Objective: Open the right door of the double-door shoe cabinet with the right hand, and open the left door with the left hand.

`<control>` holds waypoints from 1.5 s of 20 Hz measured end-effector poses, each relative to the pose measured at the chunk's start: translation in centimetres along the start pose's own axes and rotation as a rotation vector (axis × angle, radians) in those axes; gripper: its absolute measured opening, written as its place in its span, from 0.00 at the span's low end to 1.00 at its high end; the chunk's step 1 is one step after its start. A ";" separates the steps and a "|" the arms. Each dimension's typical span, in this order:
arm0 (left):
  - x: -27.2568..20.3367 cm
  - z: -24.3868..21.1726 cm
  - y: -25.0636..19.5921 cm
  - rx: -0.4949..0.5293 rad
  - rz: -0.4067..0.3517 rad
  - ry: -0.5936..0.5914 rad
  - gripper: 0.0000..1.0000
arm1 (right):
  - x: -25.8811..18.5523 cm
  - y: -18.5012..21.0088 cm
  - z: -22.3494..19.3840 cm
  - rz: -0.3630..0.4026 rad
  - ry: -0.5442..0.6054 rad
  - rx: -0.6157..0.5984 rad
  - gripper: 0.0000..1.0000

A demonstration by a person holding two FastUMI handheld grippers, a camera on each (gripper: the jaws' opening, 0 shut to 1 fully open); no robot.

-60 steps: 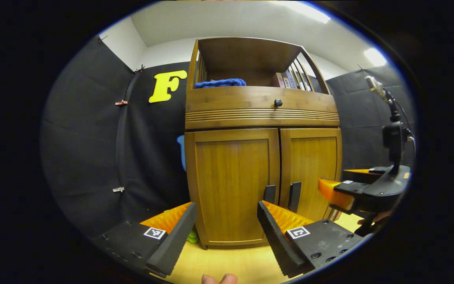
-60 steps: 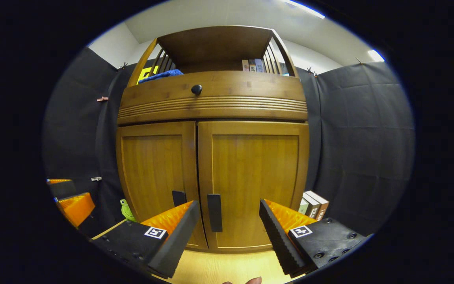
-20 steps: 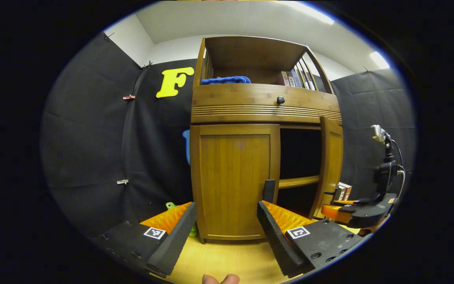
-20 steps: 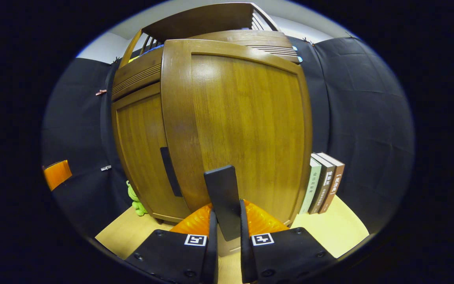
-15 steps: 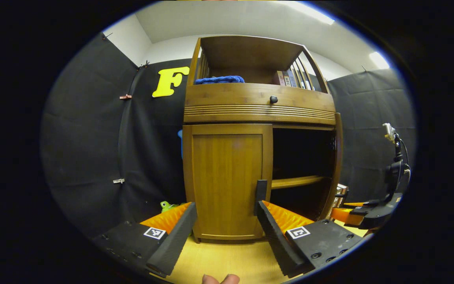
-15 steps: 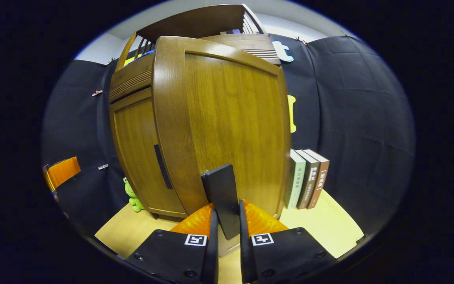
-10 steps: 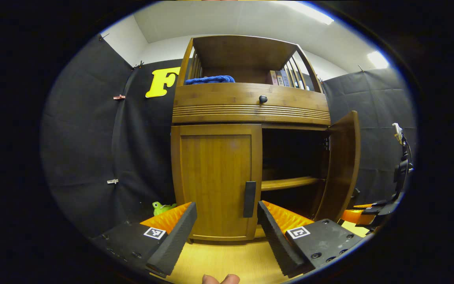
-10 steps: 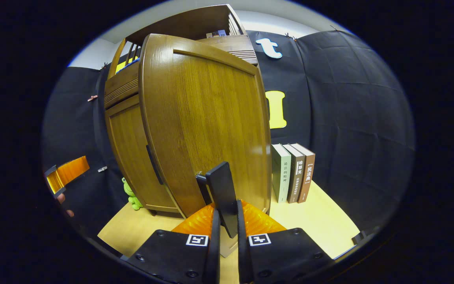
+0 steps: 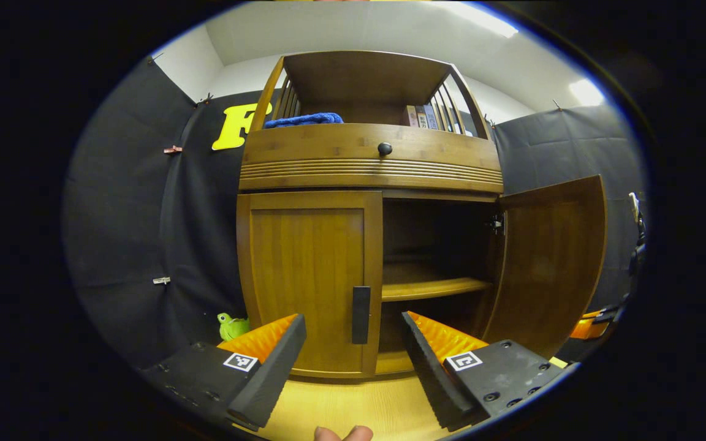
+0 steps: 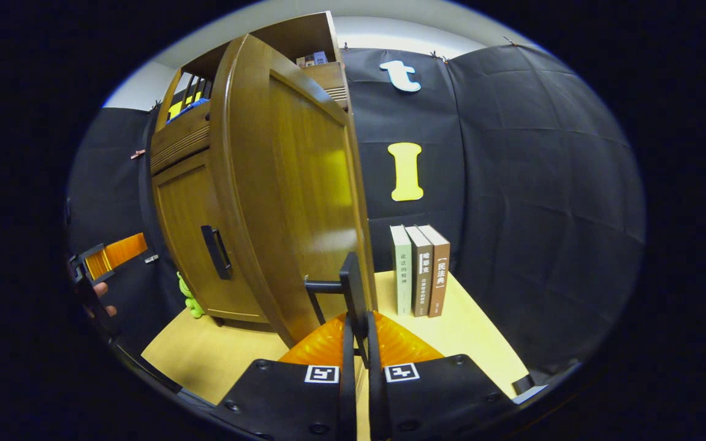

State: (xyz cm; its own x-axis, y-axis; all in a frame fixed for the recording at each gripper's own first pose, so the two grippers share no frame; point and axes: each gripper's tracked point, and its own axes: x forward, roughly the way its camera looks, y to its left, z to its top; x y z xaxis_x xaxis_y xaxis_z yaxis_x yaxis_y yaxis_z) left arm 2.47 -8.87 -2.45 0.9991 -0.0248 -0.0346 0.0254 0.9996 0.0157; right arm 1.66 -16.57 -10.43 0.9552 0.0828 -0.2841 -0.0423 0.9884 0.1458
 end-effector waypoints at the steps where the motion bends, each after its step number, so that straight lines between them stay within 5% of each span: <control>1: 0.1 -0.1 -0.3 0.002 0.002 0.003 0.94 | -0.1 -0.9 0.3 -0.001 0.001 -0.008 0.12; 14: 3.3 -0.6 -1.6 -0.029 0.035 0.034 0.96 | -2.2 -5.9 2.1 -0.016 -0.024 -0.056 0.12; 15: 3.7 -0.8 -1.5 -0.036 0.038 0.035 0.96 | -2.4 -6.0 2.1 -0.022 -0.021 -0.076 0.22; 17: 4.6 -1.1 -1.4 -0.048 0.034 0.030 0.94 | -3.2 -6.9 2.4 -0.084 -0.033 -0.116 0.19; 20: 6.1 -1.8 -1.0 -0.029 0.030 0.028 0.94 | -5.0 -8.9 4.9 -0.230 -0.138 -0.123 0.66; 22: 7.6 -2.7 -0.8 -0.025 0.031 0.046 0.96 | -5.8 -6.3 5.0 -0.192 -0.167 -0.104 0.98; 30: 15.1 -6.8 -0.5 -0.007 0.049 0.108 0.95 | -8.4 1.9 7.6 -0.096 -0.236 -0.082 0.93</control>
State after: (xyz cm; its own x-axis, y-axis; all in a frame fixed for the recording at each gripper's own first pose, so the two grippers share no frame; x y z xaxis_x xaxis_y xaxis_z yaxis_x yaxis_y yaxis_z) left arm 17.31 -9.65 -9.77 0.9896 0.0252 -0.1417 -0.0235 0.9996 0.0131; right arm -4.17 -16.31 -0.53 0.9975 -0.0345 -0.0624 0.0376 0.9981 0.0490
